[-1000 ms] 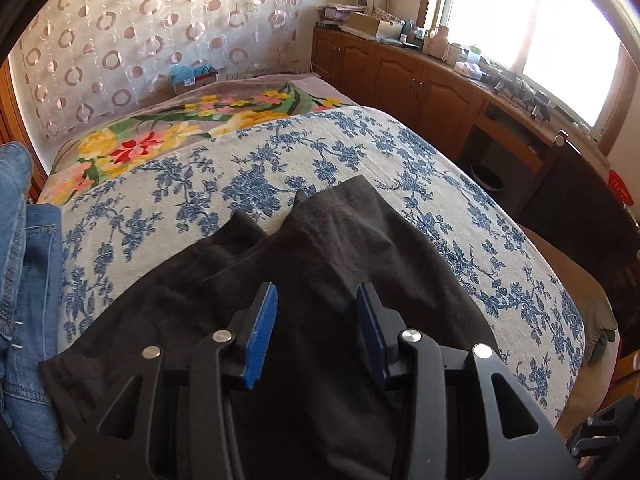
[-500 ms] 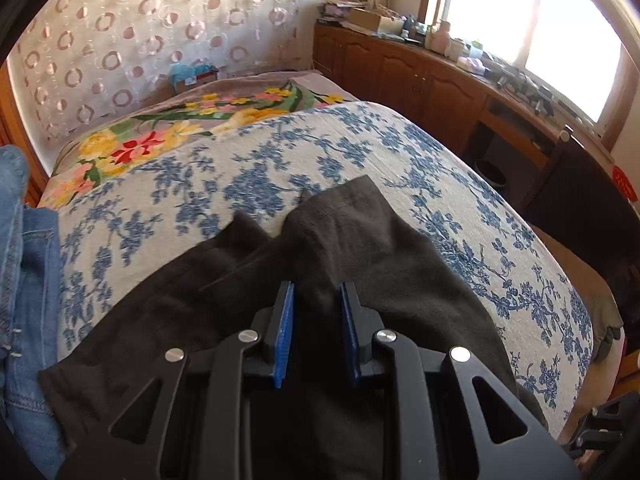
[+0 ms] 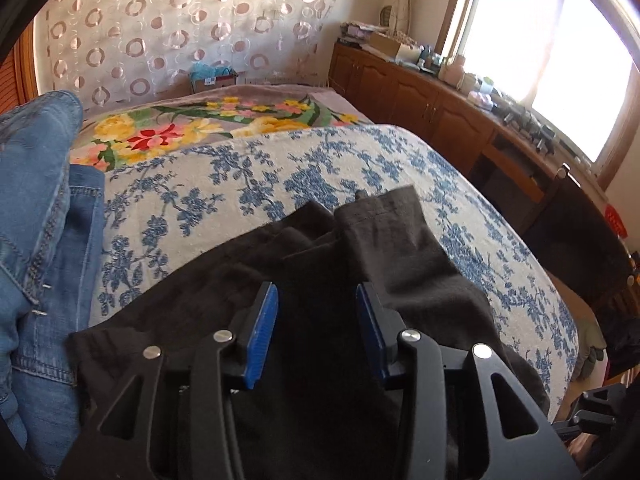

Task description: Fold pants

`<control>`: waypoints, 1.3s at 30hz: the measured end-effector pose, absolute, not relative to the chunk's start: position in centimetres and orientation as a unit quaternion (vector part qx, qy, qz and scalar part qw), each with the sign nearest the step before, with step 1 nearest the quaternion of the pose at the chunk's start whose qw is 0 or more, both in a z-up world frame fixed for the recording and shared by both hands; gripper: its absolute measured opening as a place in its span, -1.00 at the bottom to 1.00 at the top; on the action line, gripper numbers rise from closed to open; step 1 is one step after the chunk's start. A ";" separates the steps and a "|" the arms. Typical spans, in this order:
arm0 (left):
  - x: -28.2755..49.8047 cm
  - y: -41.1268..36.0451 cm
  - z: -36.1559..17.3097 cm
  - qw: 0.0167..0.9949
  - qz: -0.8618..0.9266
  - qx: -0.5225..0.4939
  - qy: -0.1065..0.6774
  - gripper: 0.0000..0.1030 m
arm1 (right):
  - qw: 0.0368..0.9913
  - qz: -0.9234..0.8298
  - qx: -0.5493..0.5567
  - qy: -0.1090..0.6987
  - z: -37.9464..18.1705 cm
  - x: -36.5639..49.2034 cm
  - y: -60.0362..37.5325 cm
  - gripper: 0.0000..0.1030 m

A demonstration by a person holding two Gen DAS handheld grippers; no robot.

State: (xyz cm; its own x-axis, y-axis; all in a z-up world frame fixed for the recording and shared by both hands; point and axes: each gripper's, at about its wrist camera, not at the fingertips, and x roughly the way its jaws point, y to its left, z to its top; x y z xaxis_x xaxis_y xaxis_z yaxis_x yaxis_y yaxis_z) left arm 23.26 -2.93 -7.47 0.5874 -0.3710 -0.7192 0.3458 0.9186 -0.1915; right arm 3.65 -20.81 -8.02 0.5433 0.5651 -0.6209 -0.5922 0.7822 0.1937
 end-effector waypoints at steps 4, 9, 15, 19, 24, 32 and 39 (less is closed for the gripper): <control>23.5 -2.3 -7.4 0.894 -0.192 -0.022 0.404 -0.16 | 0.876 0.336 -0.021 0.344 -8.0 3.6 -20.1 -0.23; 24.7 -3.0 -8.3 0.894 -0.172 -0.017 0.414 -0.16 | 0.874 0.336 -0.022 0.351 -8.4 4.0 -19.4 -0.19; 26.1 -4.9 -9.5 0.884 -0.178 0.002 0.433 -0.18 | 0.869 0.338 -0.027 0.360 -9.0 4.0 -18.8 -0.19; 26.7 -5.5 -10.2 0.882 -0.173 0.020 0.439 -0.64 | 0.864 0.341 -0.031 0.369 -9.5 4.1 -18.2 -0.19; 25.5 -5.1 -9.1 0.890 -0.179 0.023 0.419 -0.98 | 0.858 0.351 -0.036 0.373 -10.1 4.2 -17.7 -0.98; 23.4 -2.4 -3.6 0.913 -0.179 0.015 0.366 -0.99 | 0.860 0.385 0.001 0.336 -7.3 4.0 -18.6 -1.00; 24.2 -1.0 -3.3 0.910 -0.170 0.019 0.376 -0.97 | 0.864 0.398 -0.006 0.310 -5.7 3.4 -18.1 -1.00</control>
State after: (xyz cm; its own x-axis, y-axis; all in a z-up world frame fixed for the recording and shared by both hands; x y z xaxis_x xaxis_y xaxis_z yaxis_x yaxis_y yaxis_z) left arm 24.24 -0.98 -3.31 0.6587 -0.2957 -0.6918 0.3247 0.9412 -0.0931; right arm 3.39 -18.12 -5.70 0.4920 0.6833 -0.5395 -0.6903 0.6838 0.2366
